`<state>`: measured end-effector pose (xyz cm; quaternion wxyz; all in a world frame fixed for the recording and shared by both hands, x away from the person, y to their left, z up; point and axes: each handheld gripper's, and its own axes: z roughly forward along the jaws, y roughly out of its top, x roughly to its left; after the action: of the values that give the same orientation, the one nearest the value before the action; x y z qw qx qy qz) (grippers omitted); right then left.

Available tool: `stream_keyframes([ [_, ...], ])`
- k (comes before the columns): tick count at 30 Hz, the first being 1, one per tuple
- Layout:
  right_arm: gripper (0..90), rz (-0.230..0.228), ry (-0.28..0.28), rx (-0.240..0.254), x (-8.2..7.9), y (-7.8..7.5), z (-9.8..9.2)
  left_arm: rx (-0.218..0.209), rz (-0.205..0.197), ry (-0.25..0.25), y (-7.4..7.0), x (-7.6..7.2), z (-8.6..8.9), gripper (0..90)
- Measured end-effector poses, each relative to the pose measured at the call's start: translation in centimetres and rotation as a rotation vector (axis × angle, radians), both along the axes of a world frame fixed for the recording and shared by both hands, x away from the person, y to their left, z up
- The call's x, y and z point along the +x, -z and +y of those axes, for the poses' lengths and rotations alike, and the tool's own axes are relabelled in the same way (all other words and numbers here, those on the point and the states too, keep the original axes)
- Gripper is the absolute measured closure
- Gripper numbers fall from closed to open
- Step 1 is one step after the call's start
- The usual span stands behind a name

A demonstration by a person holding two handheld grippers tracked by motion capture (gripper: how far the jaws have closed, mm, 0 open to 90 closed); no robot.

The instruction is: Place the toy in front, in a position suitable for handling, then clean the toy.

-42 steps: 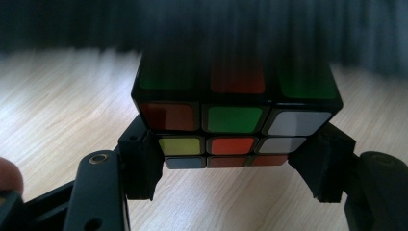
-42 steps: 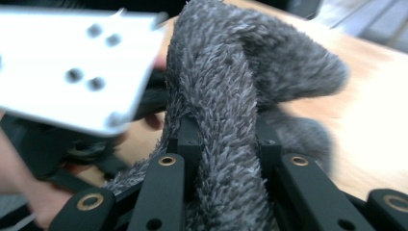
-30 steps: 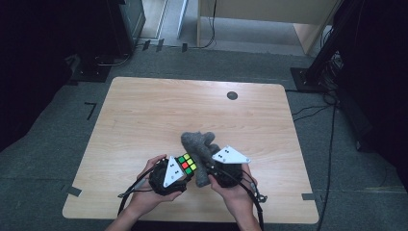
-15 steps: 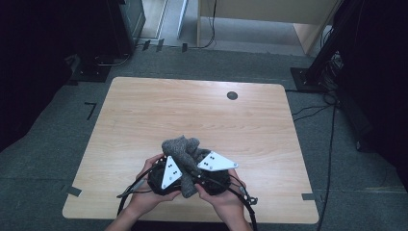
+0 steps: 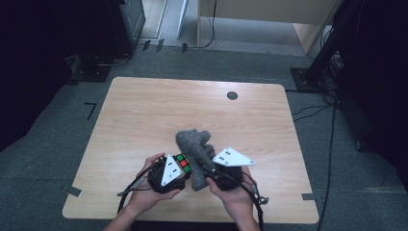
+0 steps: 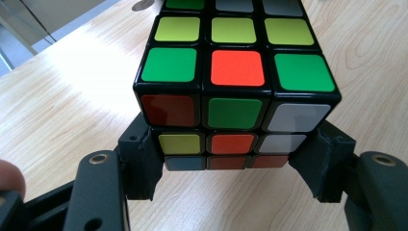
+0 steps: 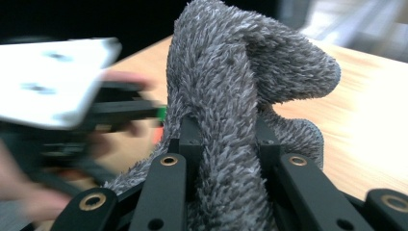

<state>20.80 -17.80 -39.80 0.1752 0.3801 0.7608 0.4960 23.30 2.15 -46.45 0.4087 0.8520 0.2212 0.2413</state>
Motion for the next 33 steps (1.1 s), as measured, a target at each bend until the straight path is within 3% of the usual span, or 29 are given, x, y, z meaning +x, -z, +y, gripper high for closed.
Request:
stream_keyframes([
  [2, 73.5, 0.017, -0.063, -0.016, -0.4, 0.3, 1.6, -0.012, -0.009, 0.014, -0.2, -0.3, -0.1, 34.6],
  [4, 73.4, 0.023, -0.062, -0.049, -0.4, 0.8, 2.2, -0.015, -0.023, 0.011, -0.4, -0.5, -0.2, 34.6],
  [6, 73.4, 0.037, -0.058, -0.003, 0.0, 1.1, 1.6, -0.017, -0.042, 0.006, -0.4, -0.6, 0.0, 34.6],
  [11, 73.5, 0.026, 0.08, -0.016, 0.9, 0.8, -1.1, -0.034, -0.036, 0.007, -0.6, -0.3, 0.4, 34.6],
  [14, 73.5, 0.027, 0.116, 0.006, 1.0, 0.5, -2.1, -0.016, -0.018, -0.008, -0.4, 0.0, 0.4, 34.6],
  [16, 73.4, 0.007, 0.064, 0.053, 0.3, -0.2, -1.5, -0.007, -0.001, -0.014, -0.2, 0.2, 0.4, 34.6],
  [18, 73.2, 0.004, 0.013, 0.044, -0.1, -0.4, -0.4, 0.001, 0.001, -0.011, -0.2, 0.2, 0.4, 34.6],
  [20, 73.1, 0.02, -0.056, 0.02, -0.6, -0.2, 1.4, -0.019, 0.001, 0.002, -0.4, 0.0, 0.2, 34.6],
  [22, 73.1, 0.04, -0.077, -0.018, -0.7, 0.5, 2.6, -0.039, -0.005, 0.011, -0.7, -0.2, 0.2, 34.6],
  [23, 73.1, 0.041, -0.077, -0.023, -0.6, 0.8, 2.7, -0.029, -0.011, 0.007, -0.7, -0.3, 0.2, 34.6],
  [24, 73.2, 0.049, -0.076, 0.005, -0.4, 0.9, 2.3, -0.031, -0.012, 0.012, -0.8, -0.3, 0.3, 34.6],
  [25, 73.3, 0.053, -0.068, 0.018, -0.2, 0.9, 2.0, -0.033, -0.014, 0.017, -0.8, -0.3, 0.4, 34.6],
  [28, 73.4, 0.02, 0.035, -0.039, 0.3, 0.6, 0.4, -0.035, -0.015, 0.02, -0.8, -0.3, 0.5, 34.6],
  [30, 73.3, 0.031, 0.087, -0.044, 0.7, 0.6, -0.8, -0.036, -0.018, 0.02, -0.7, -0.3, 0.5, 34.6],
  [33, 73.3, 0.026, 0.103, -0.028, 0.4, -0.2, -1.4, -0.047, -0.019, 0.025, -0.7, -0.2, 0.6, 34.6],
])
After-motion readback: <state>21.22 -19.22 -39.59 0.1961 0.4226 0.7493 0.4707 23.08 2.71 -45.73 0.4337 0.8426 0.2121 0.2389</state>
